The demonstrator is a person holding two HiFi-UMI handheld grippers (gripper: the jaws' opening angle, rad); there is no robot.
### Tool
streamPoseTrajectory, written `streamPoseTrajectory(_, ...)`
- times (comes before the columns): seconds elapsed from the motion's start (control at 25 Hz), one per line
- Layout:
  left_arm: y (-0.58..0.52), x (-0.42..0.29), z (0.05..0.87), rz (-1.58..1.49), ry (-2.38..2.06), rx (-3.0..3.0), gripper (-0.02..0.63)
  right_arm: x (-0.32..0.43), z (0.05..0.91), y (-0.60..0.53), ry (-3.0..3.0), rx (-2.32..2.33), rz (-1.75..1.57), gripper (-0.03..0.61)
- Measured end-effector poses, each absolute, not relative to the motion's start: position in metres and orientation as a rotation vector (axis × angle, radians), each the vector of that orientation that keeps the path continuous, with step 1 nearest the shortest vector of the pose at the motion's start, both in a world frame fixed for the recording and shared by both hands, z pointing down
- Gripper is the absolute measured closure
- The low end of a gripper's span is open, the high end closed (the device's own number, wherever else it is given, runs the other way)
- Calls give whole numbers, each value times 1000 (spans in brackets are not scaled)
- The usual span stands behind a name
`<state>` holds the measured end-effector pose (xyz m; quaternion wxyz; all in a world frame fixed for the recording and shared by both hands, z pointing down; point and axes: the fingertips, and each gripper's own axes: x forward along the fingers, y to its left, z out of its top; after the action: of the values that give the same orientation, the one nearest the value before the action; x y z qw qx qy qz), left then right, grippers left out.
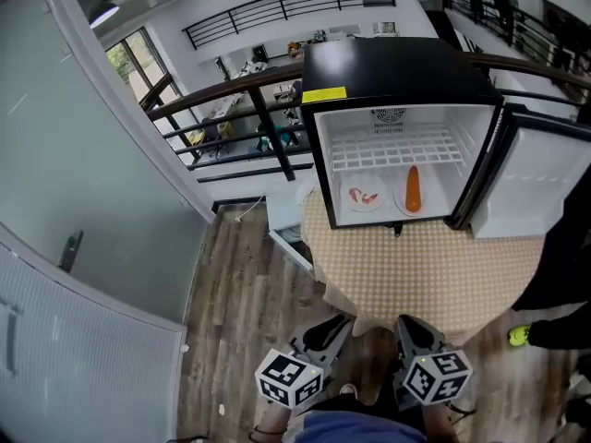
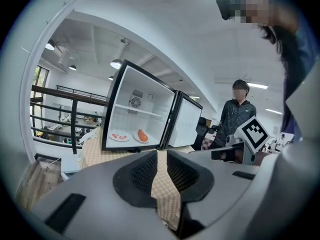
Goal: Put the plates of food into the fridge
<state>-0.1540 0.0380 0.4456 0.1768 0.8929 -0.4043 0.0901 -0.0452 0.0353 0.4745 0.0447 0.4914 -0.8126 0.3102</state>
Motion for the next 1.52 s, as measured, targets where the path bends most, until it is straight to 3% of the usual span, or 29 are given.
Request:
streamPoseTrajectory(0.52,131,-172,441,193,-930,2611,546,-81,473,139,-2416,1616,912,548)
streamPoseTrajectory(1.52,179,-153,431,180,-847,2684,545,-85,459,182,-2410,1618,810,554)
